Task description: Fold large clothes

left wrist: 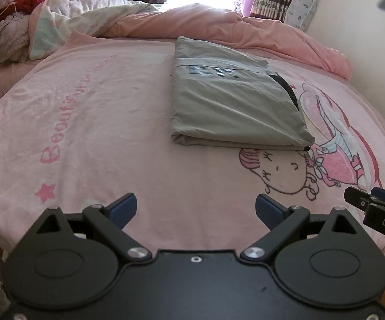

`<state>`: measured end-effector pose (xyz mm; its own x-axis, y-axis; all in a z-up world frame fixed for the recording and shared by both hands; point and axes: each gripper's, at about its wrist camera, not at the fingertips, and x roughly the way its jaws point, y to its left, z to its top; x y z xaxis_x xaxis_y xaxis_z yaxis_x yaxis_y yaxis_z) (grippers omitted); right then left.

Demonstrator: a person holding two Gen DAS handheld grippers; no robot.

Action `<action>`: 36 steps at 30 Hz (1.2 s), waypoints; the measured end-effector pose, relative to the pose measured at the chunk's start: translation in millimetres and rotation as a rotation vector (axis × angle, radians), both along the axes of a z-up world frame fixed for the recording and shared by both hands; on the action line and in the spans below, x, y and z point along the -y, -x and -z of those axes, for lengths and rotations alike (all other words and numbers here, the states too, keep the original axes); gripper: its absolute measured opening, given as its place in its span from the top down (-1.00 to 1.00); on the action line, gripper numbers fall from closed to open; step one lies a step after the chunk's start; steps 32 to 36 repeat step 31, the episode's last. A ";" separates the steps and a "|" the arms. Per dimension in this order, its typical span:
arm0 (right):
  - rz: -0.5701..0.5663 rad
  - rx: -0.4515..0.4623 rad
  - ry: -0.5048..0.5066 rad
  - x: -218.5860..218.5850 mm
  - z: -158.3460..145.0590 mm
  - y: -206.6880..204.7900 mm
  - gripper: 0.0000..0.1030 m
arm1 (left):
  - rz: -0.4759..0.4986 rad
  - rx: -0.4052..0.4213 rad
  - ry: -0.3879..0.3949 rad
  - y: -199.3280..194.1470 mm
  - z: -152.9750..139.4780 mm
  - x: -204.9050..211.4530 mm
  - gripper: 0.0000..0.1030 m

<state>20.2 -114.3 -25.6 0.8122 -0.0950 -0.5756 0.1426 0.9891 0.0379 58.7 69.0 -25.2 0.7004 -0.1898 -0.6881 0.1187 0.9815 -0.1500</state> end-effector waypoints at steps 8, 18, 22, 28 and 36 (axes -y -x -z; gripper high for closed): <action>0.002 0.000 -0.001 0.5 0.5 0.0 -0.49 | 0.008 0.003 -0.006 2.3 -0.3 5.8 -0.90; 0.003 -0.004 -0.003 0.4 0.5 -0.2 -0.49 | 0.022 0.020 -0.011 3.8 -2.6 8.1 -0.91; 0.002 -0.007 -0.004 0.6 1.5 -1.2 -0.49 | 0.023 0.022 -0.020 4.2 -2.8 8.3 -0.91; 0.004 -0.008 -0.005 -0.3 2.0 -2.0 -0.49 | 0.022 0.032 -0.022 4.1 -3.4 8.3 -0.91; 0.003 -0.007 -0.004 -0.3 1.9 -1.9 -0.49 | 0.028 0.035 -0.030 2.5 -3.5 8.8 -0.91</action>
